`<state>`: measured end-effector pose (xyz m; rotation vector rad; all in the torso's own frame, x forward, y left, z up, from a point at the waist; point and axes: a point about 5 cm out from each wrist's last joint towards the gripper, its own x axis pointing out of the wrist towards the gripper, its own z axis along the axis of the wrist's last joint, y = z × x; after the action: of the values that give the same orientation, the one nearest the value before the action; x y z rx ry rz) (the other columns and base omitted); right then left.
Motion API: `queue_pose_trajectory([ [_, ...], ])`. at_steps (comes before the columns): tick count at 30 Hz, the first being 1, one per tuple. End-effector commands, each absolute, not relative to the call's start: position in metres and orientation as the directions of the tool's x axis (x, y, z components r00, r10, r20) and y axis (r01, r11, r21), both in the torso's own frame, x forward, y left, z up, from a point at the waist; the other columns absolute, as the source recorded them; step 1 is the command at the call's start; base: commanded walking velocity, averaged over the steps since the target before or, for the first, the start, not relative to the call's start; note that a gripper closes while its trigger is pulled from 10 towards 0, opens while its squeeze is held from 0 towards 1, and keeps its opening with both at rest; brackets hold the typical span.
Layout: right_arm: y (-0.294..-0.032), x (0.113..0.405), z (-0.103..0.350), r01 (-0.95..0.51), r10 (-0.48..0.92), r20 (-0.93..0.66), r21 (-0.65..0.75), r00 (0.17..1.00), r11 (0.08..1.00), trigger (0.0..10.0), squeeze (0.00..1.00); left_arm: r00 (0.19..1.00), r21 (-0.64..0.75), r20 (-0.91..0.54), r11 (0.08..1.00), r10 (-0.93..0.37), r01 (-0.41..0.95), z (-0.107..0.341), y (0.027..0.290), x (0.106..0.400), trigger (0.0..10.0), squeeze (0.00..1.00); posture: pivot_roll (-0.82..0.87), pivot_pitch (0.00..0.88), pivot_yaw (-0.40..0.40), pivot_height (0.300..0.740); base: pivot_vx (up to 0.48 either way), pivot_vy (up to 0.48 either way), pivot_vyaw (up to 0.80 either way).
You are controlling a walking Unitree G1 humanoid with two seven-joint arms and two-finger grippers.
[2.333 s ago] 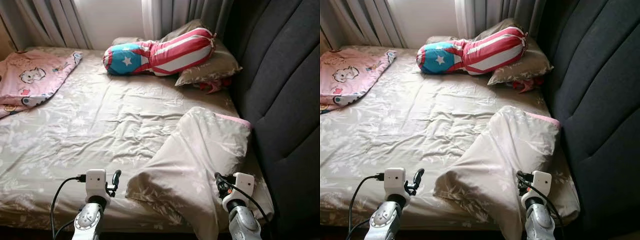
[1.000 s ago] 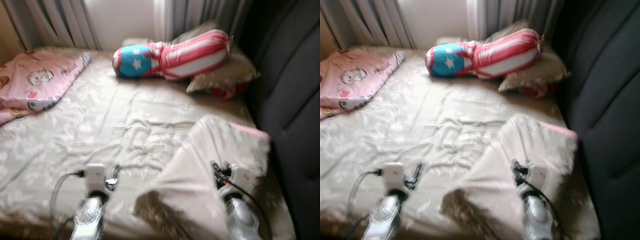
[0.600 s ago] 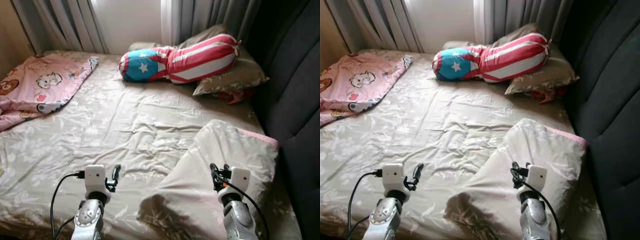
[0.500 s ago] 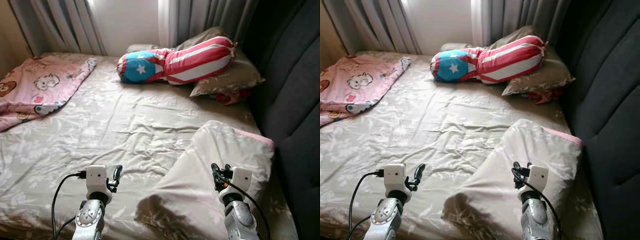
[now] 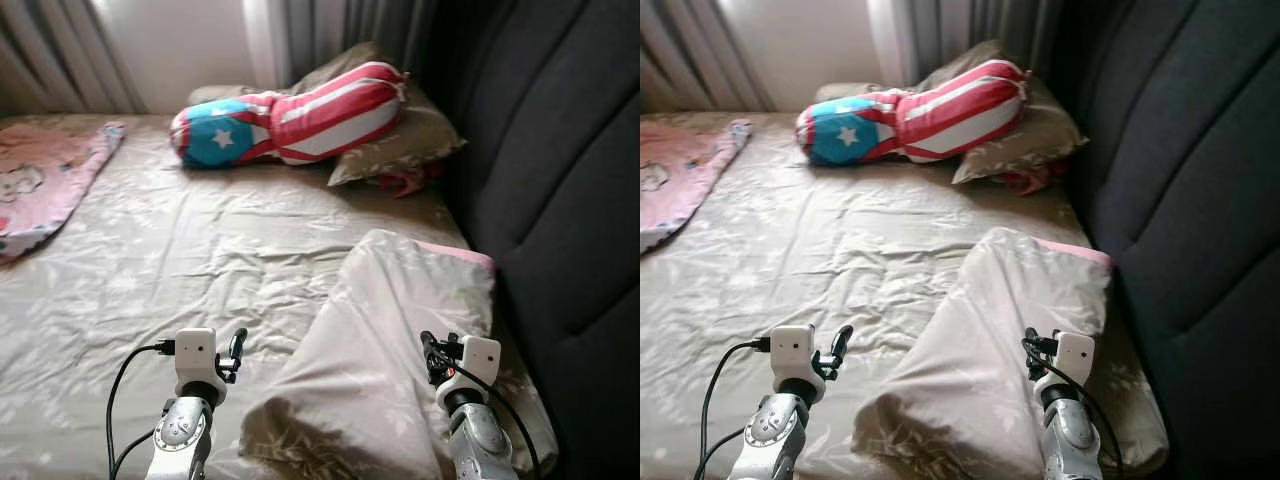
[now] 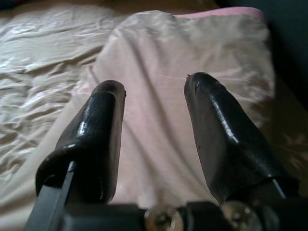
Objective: Clean up the room
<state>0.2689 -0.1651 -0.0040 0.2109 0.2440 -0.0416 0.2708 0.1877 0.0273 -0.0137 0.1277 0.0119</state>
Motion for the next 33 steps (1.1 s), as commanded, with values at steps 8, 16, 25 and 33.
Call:
queue_pose_trajectory([
  [8,-0.1644,0.2689,-0.0058,0.053,0.000,-0.264,0.194,0.965,0.980,10.0,0.00,0.989,-0.017,-0.149,1.000,0.017,-0.020,0.0212,0.1873,0.2698,10.0,0.00,-0.01,0.039,-0.047,0.740,0.000,0.000,-0.72],
  [16,-0.1636,0.2704,-0.0035,0.042,0.007,-0.249,0.191,0.969,0.981,10.0,0.00,0.989,-0.018,-0.147,1.000,0.022,-0.024,0.0206,0.1876,0.2702,10.0,0.00,-0.01,0.040,-0.051,0.740,0.000,0.000,-0.14],
  [25,-0.1624,0.2711,-0.0040,0.038,0.013,-0.258,0.192,0.966,0.981,10.0,0.00,0.989,-0.020,-0.145,0.999,0.022,-0.025,0.0199,0.1873,0.2703,10.0,0.00,-0.01,0.033,-0.053,0.740,0.000,0.000,0.00],
  [33,-0.1618,0.2706,-0.0056,0.038,0.017,-0.270,0.196,0.963,0.980,10.0,0.00,0.990,-0.022,-0.143,1.000,0.019,-0.022,0.0196,0.1861,0.2709,10.0,0.00,-0.01,0.026,-0.053,0.740,0.000,0.000,-0.68],
])
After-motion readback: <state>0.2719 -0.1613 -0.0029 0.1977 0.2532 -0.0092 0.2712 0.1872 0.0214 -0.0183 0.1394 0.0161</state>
